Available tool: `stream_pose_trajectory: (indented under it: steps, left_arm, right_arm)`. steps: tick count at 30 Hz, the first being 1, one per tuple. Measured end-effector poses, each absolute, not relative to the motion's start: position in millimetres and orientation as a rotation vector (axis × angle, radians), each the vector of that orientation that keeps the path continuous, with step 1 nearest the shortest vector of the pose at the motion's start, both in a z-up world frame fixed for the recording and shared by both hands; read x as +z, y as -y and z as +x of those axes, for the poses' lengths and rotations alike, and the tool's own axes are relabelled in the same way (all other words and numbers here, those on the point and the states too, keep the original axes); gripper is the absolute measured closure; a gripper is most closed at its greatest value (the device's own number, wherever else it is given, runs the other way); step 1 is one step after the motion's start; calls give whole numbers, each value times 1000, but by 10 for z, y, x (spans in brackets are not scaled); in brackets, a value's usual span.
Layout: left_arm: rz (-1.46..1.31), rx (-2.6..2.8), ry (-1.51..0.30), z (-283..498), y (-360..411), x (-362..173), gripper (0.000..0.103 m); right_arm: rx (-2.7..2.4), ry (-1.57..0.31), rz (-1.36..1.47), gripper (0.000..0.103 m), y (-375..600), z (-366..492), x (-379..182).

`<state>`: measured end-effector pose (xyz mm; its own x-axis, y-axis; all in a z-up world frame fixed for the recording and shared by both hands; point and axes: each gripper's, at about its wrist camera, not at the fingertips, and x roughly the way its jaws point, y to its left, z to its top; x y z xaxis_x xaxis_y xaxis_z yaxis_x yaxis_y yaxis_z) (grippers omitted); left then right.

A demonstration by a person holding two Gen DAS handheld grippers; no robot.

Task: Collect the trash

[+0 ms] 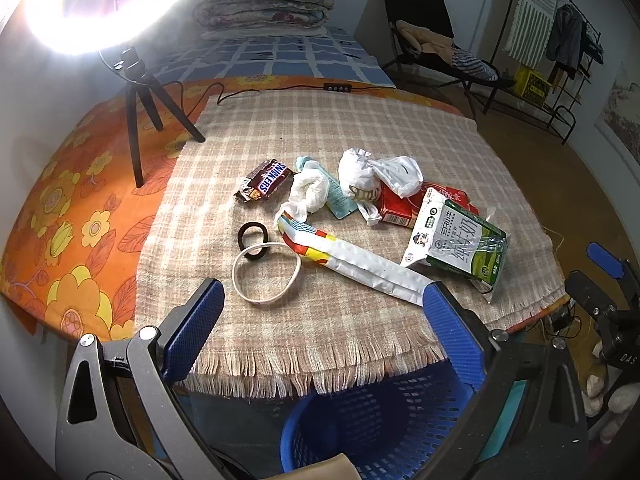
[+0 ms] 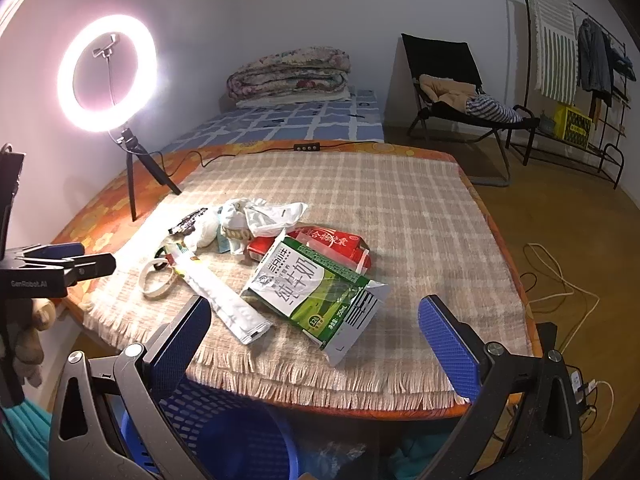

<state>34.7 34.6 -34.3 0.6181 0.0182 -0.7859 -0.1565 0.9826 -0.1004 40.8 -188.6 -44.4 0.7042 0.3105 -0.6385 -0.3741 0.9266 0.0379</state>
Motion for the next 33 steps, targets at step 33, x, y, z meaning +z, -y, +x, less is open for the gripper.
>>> stream_pose_trajectory:
  steps: [33]
  left_arm:
    - [-375,93,-1098,1053,-951,-849,41]
  right_arm:
    - [551,-883,-240,1,1574,1374,-907]
